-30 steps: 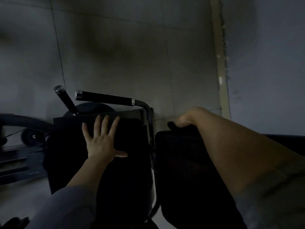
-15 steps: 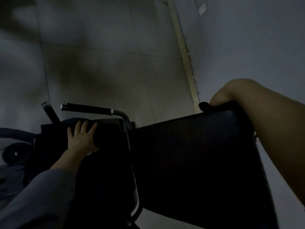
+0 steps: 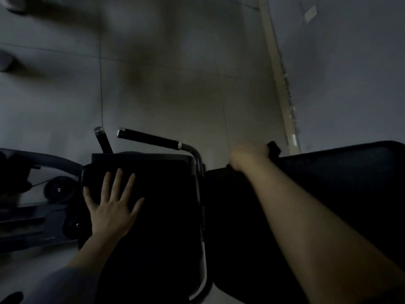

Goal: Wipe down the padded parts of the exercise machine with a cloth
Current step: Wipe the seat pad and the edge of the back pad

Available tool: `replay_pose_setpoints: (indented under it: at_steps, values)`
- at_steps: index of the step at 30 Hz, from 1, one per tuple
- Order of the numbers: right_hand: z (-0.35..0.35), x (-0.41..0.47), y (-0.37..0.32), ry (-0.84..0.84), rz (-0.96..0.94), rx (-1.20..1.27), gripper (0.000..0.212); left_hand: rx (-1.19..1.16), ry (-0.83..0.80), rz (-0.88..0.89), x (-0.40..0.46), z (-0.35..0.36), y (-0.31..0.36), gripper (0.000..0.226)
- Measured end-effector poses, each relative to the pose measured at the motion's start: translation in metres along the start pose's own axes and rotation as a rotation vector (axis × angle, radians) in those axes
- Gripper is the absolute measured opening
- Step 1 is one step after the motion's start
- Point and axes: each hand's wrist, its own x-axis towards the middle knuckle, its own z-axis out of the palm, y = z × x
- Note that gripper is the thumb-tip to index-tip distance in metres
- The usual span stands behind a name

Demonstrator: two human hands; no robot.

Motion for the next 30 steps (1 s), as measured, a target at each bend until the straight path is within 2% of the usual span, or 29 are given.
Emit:
replay_pose_setpoints:
  at_steps: [2, 4, 6, 9, 10, 13, 15, 19, 24, 27, 30]
  values:
    - [0.025, 0.019, -0.031, 0.04, -0.063, -0.065, 0.026, 0.037, 0.053, -0.005, -0.002, 0.009, 0.001, 0.071]
    - [0.043, 0.038, -0.064, 0.101, -0.174, -0.114, 0.028, 0.071, 0.122, -0.029, 0.0, 0.016, 0.002, 0.071]
    - [0.052, 0.051, -0.087, 0.097, -0.294, -0.229, 0.032, 0.099, 0.154, -0.037, 0.0, 0.018, 0.002, 0.071]
    - [0.062, 0.057, -0.101, 0.031, -0.352, -0.351, 0.035, 0.113, 0.164, -0.035, 0.003, 0.018, 0.0, 0.071]
    - [0.061, 0.056, -0.097, 0.046, -0.354, -0.318, 0.034, 0.109, 0.157, -0.036, 0.003, 0.018, 0.001, 0.071]
    - [0.048, 0.044, -0.067, 0.064, -0.282, -0.021, 0.033, 0.094, 0.14, -0.033, 0.003, 0.016, 0.004, 0.071]
    - [0.034, 0.031, -0.042, 0.053, -0.224, 0.057, 0.032, 0.094, 0.121, -0.025, 0.001, 0.014, 0.004, 0.071]
    - [0.006, -0.012, 0.009, 0.083, -0.071, 0.08, 0.033, 0.095, 0.046, -0.017, 0.001, 0.001, 0.004, 0.076]
    - [-0.026, -0.072, 0.092, 0.147, 0.168, 0.042, 0.036, -0.009, -0.064, 0.037, -0.003, -0.015, 0.003, 0.101]
    - [-0.026, -0.097, 0.126, 0.356, 0.221, 0.072, 0.042, -0.052, -0.26, 0.061, 0.0, -0.027, -0.001, 0.125]
    - [-0.011, -0.107, 0.13, 0.631, 0.173, 0.085, 0.044, -0.037, -0.394, 0.094, 0.003, -0.039, -0.002, 0.141]
